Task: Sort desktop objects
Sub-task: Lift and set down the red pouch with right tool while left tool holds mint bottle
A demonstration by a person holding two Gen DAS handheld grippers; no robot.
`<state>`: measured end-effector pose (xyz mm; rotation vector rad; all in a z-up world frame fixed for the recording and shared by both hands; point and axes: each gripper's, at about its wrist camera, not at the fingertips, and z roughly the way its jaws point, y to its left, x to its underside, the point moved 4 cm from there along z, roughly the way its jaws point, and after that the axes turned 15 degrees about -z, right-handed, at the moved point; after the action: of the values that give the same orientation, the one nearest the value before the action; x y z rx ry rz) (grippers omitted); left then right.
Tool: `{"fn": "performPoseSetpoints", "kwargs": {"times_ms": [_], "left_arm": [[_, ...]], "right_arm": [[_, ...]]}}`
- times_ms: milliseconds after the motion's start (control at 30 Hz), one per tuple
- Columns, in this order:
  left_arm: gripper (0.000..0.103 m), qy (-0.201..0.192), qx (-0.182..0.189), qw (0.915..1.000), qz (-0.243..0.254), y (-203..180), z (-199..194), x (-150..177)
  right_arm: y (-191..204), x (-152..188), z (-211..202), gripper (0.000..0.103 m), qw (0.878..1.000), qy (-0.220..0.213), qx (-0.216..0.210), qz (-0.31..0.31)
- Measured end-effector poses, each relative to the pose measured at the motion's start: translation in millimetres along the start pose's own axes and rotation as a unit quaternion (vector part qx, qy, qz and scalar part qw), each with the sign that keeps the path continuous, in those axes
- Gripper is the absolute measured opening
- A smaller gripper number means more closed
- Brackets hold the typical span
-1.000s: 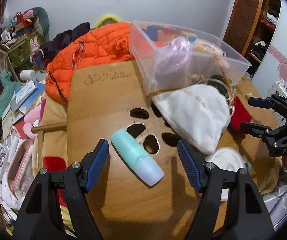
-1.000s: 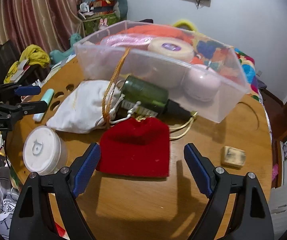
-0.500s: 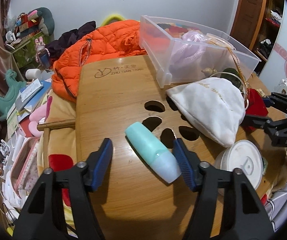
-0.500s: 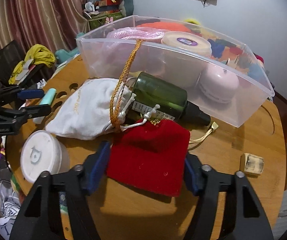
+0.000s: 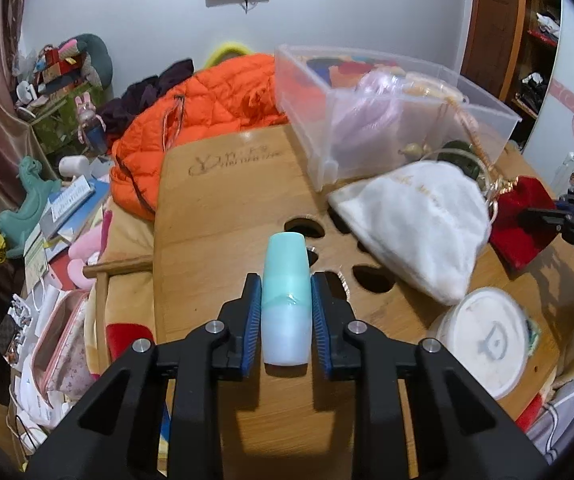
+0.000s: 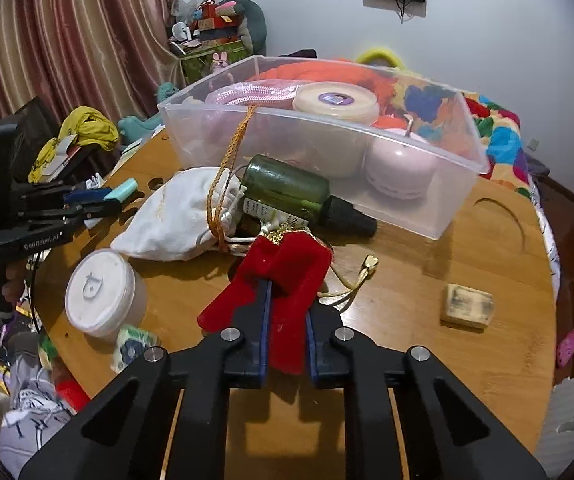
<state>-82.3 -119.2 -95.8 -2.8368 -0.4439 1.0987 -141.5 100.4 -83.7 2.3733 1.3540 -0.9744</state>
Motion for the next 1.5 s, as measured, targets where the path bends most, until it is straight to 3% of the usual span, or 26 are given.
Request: {"fn": "performPoseSetpoints", "kwargs": {"times_ms": [433,500,800,1200,1333,1500], "left_arm": [[0.024,-0.048,0.044,0.9976,-0.022,-19,-37,-31],[0.024,-0.051,0.049,0.9972,-0.024,-21,-40,-32],[0.024,-0.060,0.066,0.9956,-0.025,-32,-50,-36],[0.024,-0.063,0.089,0.9937,-0.026,-45,-53,-41],[0.024,-0.063,0.091,0.9936,-0.020,-50,-53,-40],[0.024,-0.061,0.099,0.9929,-0.024,-51,-55,-39]], "right_arm": [[-2,-17,-33,0.004,0.999,-0.052,0.014,0.005],[-4,-17,-32,0.004,0.999,-0.045,0.006,0.005],[-22,-11,-39,0.004,0.997,-0.058,0.042,0.025],[-34,-42,-81,0.003,0.990,-0.123,0.069,0.017],[-28,-44,-73,0.003,0.992,-0.105,0.065,0.001],[-33,-23,-58,0.003,0.996,-0.075,0.044,0.020]]}}
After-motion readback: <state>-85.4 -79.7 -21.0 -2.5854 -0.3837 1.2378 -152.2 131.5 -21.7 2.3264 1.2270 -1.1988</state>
